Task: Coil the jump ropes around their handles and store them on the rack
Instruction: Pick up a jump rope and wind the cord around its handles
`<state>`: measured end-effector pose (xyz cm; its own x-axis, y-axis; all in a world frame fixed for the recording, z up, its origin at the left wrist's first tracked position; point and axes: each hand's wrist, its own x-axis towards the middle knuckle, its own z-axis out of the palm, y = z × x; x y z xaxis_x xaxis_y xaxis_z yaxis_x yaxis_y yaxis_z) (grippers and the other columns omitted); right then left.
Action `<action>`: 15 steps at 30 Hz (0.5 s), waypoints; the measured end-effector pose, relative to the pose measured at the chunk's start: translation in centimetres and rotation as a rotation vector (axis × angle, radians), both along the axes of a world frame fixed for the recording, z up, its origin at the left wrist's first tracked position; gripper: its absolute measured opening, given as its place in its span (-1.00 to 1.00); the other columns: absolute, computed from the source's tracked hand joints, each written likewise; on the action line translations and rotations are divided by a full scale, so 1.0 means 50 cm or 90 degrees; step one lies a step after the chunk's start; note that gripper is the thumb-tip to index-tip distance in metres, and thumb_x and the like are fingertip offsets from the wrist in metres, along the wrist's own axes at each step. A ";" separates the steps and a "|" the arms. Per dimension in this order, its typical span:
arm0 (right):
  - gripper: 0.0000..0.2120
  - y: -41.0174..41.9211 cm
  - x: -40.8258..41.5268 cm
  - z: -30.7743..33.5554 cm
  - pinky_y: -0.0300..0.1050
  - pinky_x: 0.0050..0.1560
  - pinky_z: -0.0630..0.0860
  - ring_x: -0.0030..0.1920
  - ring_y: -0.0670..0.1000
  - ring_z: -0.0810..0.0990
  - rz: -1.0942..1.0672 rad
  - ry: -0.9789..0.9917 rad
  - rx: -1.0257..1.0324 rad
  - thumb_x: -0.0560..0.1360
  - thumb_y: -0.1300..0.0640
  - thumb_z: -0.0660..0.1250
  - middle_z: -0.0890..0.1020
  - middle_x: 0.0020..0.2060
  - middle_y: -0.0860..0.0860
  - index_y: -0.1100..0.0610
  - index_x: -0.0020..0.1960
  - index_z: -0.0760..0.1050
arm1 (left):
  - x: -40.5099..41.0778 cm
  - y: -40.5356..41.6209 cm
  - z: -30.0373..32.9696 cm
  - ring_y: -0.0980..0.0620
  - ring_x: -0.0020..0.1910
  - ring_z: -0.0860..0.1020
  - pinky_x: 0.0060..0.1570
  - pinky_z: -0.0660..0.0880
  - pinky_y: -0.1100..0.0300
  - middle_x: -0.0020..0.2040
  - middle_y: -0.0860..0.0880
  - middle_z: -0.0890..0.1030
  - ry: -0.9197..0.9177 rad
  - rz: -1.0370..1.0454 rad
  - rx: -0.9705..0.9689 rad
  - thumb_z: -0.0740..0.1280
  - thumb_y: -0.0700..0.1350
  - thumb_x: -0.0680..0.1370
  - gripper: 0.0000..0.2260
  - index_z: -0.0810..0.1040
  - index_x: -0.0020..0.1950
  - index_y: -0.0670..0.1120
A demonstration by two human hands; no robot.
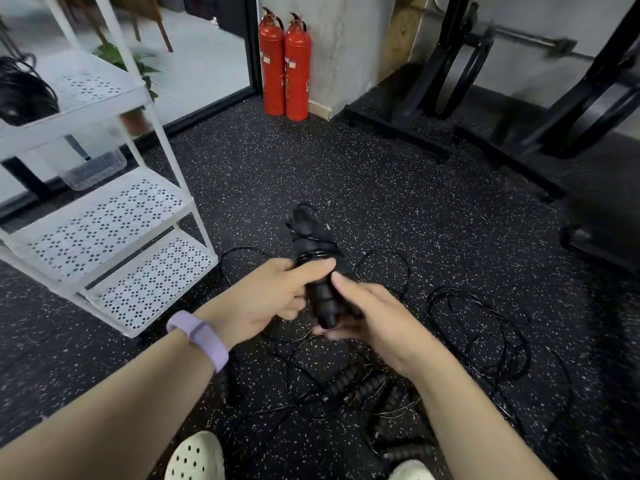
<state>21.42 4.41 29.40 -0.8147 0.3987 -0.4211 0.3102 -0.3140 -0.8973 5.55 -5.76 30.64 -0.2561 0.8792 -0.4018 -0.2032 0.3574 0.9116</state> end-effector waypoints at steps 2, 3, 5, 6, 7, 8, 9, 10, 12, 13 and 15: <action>-0.33 0.006 0.010 0.006 0.02 0.07 0.63 -0.01 0.19 0.69 0.073 0.076 -0.218 0.57 -0.34 0.22 0.69 0.04 0.27 0.25 0.27 0.62 | 0.004 -0.002 0.007 0.05 -0.40 0.37 -0.42 0.24 0.24 -0.35 -0.01 0.53 0.034 -0.073 0.043 0.34 0.19 0.59 -0.63 0.62 0.03 -0.13; -0.31 0.006 0.012 0.007 0.02 0.06 0.61 -0.04 0.18 0.68 0.093 0.099 -0.293 0.59 -0.34 0.19 0.67 0.02 0.26 0.27 0.28 0.60 | 0.007 -0.001 0.010 0.04 -0.38 0.42 -0.39 0.28 0.20 -0.32 -0.02 0.58 0.064 -0.084 0.046 0.32 0.22 0.58 -0.65 0.65 -0.01 -0.06; -0.35 0.006 0.010 0.004 -0.01 -0.05 0.60 -0.16 0.11 0.62 0.082 0.122 -0.379 0.59 -0.32 0.23 0.62 -0.09 0.19 0.25 0.28 0.57 | 0.005 0.000 0.014 0.07 -0.40 0.42 -0.42 0.31 0.19 -0.31 0.01 0.60 0.105 -0.061 0.028 0.33 0.30 0.52 -0.65 0.69 -0.10 0.04; -0.39 0.006 0.007 0.002 -0.05 -0.12 0.57 -0.22 0.07 0.56 0.064 0.126 -0.384 0.59 -0.30 0.27 0.58 -0.15 0.15 0.23 0.28 0.56 | 0.003 0.001 0.015 0.11 -0.43 0.39 -0.46 0.31 0.21 -0.35 0.05 0.57 0.119 -0.043 0.012 0.34 0.34 0.48 -0.65 0.69 -0.12 0.08; -0.42 0.007 0.005 -0.001 -0.07 -0.17 0.53 -0.27 0.03 0.50 0.045 0.125 -0.362 0.59 -0.28 0.29 0.55 -0.18 0.12 0.22 0.28 0.55 | 0.000 0.000 0.016 0.14 -0.46 0.34 -0.49 0.28 0.24 -0.39 0.09 0.52 0.129 -0.029 -0.007 0.35 0.36 0.47 -0.64 0.69 -0.13 0.08; -0.45 0.009 0.003 -0.002 -0.08 -0.19 0.49 -0.29 0.02 0.46 0.028 0.114 -0.306 0.60 -0.27 0.30 0.54 -0.20 0.09 0.21 0.27 0.54 | -0.002 -0.001 0.017 0.16 -0.50 0.30 -0.52 0.26 0.25 -0.43 0.13 0.46 0.139 -0.020 -0.029 0.36 0.36 0.48 -0.61 0.68 -0.11 0.05; -0.46 0.010 0.001 -0.003 -0.07 -0.19 0.47 -0.29 0.01 0.45 0.015 0.085 -0.213 0.60 -0.27 0.31 0.54 -0.22 0.07 0.20 0.24 0.54 | -0.005 -0.002 0.014 0.17 -0.52 0.28 -0.53 0.24 0.27 -0.45 0.15 0.43 0.156 -0.015 -0.055 0.38 0.34 0.50 -0.60 0.66 -0.09 0.00; -0.48 0.010 0.001 -0.004 -0.04 -0.17 0.46 -0.28 0.01 0.45 0.003 0.040 -0.089 0.60 -0.28 0.30 0.55 -0.23 0.04 0.19 0.18 0.55 | -0.008 -0.003 0.011 0.17 -0.54 0.27 -0.54 0.24 0.27 -0.46 0.16 0.43 0.180 -0.012 -0.082 0.39 0.32 0.51 -0.57 0.64 -0.07 -0.06; -0.52 0.002 -0.001 -0.004 -0.01 -0.10 0.45 -0.22 -0.01 0.49 -0.015 -0.059 0.156 0.62 -0.30 0.24 0.57 -0.22 0.00 0.13 0.06 0.57 | -0.005 -0.004 0.005 0.16 -0.55 0.29 -0.53 0.27 0.28 -0.44 0.14 0.48 0.202 -0.005 -0.120 0.39 0.27 0.54 -0.58 0.65 -0.02 -0.10; -0.55 -0.003 -0.003 -0.006 -0.04 -0.11 0.45 -0.21 -0.04 0.51 -0.027 -0.098 0.240 0.63 -0.31 0.21 0.59 -0.20 -0.03 0.07 0.06 0.58 | -0.001 -0.003 0.002 0.16 -0.55 0.29 -0.54 0.26 0.28 -0.42 0.11 0.50 0.189 0.002 -0.125 0.39 0.23 0.57 -0.62 0.66 -0.01 -0.11; -0.59 -0.013 -0.005 -0.011 -0.18 -0.18 0.45 -0.23 -0.14 0.55 -0.060 -0.143 0.343 0.62 -0.34 0.17 0.63 -0.16 -0.09 -0.03 0.09 0.54 | 0.006 0.001 0.002 0.16 -0.55 0.25 -0.55 0.20 0.28 -0.38 0.07 0.47 0.143 0.015 -0.111 0.38 0.13 0.61 -0.71 0.65 -0.02 -0.10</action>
<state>21.19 3.74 28.88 -0.6798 0.6707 -0.2966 0.5033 0.1325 -0.8539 5.87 -5.72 30.72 -0.3759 0.7945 -0.4769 -0.0130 0.5101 0.8600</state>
